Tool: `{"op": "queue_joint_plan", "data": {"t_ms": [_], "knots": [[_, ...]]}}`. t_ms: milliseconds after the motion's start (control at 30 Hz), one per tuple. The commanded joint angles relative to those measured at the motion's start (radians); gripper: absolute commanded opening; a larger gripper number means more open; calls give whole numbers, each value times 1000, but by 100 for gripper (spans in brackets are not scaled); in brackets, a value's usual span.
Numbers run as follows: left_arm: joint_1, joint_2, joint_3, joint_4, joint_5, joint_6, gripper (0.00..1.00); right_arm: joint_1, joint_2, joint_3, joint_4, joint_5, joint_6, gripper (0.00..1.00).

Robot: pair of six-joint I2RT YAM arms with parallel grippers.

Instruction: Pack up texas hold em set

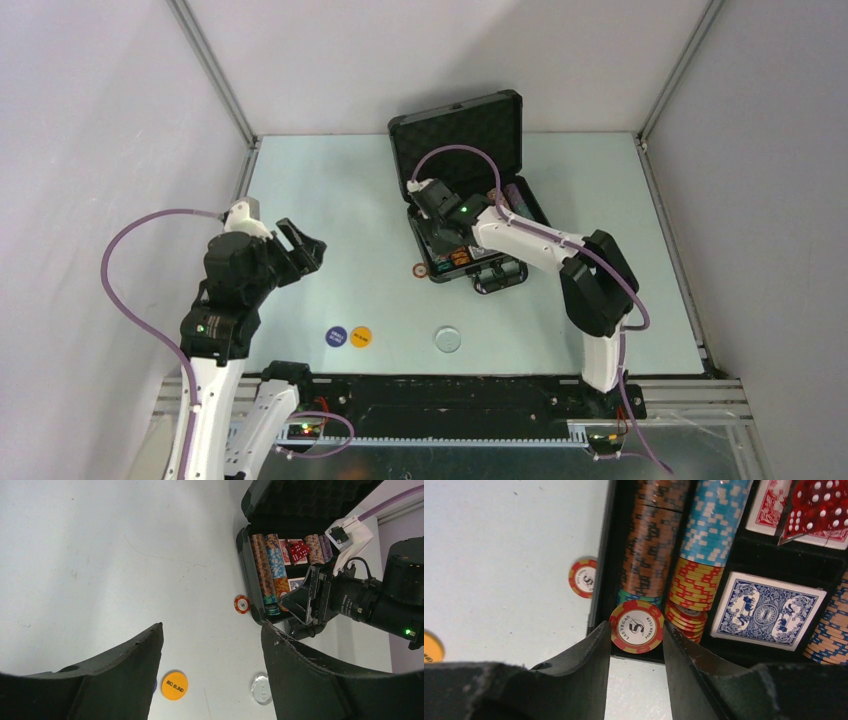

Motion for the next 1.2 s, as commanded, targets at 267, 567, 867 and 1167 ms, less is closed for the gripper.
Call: {"op": "queue_joint_plan", "data": {"t_ms": [267,567,867,1167], "knots": [[8,22,-3,35,39,-16,77,-3,-43,-75,82,-47,26,45],[9,10,-13,35,38,-18,77,-8,-24,-76,103,-82,37,45],[9,70,-70,118,135,-69,80,-12,-31,-104,144,-107,43,45],[7,202,-144,359,223,-213,80,-20,-25,-131,185,-121,47,45]]}}
